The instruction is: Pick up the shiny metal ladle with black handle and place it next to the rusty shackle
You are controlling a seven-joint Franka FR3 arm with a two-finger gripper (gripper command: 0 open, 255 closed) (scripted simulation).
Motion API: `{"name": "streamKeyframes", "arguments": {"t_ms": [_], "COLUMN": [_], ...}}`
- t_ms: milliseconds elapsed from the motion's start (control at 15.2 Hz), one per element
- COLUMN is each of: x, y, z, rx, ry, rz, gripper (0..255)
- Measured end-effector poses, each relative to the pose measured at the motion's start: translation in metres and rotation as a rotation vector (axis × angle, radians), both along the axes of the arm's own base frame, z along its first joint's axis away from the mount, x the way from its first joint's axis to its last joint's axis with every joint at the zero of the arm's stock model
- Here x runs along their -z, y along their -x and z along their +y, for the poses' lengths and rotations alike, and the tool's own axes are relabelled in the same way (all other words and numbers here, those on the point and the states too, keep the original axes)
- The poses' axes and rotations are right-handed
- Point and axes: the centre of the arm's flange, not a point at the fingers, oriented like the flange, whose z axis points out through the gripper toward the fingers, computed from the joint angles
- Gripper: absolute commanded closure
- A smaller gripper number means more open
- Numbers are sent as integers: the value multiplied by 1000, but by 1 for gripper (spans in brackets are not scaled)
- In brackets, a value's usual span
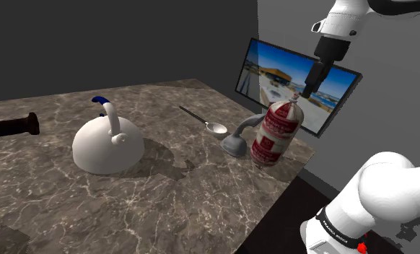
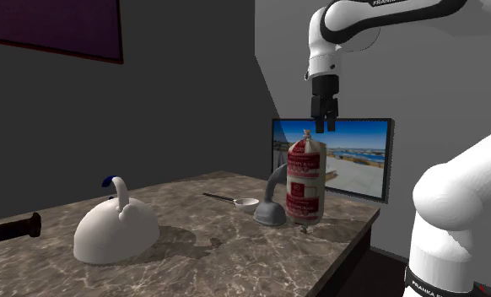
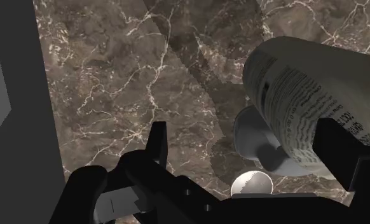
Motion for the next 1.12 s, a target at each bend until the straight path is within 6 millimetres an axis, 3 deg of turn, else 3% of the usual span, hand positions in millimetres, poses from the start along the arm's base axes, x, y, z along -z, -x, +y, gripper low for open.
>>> {"name": "streamKeyframes", "arguments": {"t_ms": [132, 264, 660, 858, 1122], "x": [3, 19, 48, 84, 116], "y": [-4, -19, -80, -103, -140], "z": [0, 6, 17, 26, 37], "rx": [1, 4, 19, 22, 30], "ry": [-2, -8, -36, -43, -56], "rz": [-2, -8, -130, -83, -73], "gripper": [0, 0, 0, 0, 0]}}
